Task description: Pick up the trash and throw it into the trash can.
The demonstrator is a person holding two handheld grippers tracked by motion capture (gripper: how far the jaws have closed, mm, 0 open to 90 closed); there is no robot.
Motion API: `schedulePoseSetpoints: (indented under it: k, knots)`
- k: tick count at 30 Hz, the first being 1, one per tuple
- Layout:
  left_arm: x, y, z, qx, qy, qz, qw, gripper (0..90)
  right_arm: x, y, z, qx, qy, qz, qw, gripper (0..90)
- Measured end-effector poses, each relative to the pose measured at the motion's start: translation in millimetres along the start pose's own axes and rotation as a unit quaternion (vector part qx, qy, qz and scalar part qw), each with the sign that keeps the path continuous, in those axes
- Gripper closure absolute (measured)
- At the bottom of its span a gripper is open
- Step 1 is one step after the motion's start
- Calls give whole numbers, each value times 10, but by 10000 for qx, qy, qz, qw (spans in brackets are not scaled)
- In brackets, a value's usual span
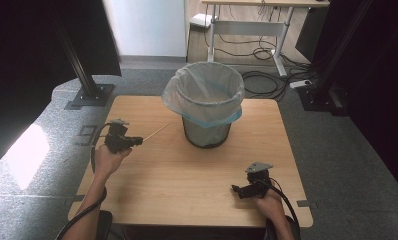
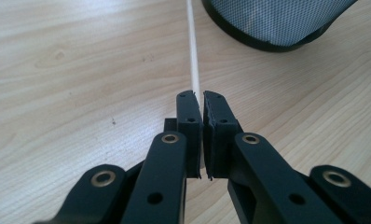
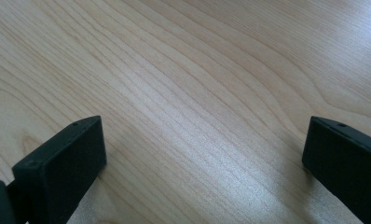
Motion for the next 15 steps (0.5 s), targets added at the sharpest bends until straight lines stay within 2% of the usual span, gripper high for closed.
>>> schedulePoseSetpoints:
  k: [6,8,15]
  knots:
    - [204,-57,-223,-93,-25,58,9999,862,0,0,0,-1,1,0,10000,0]
    - [231,-66,-252,-99,-22,52,9999,862,0,0,0,0,1,1,10000,0]
    - [465,-82,-495,-151,-89,-86,9998,863,0,0,0,3,1,0,10000,0]
Point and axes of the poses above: each handheld gripper's, and its own axes: x roughly backward along the jaws, z roughly out of its underside, y roughly to its left, the point moved 3 cm from there along -x, roughly forward along the jaws, and after that the axes turned 5 degrees about x, right-handed, at the moved point
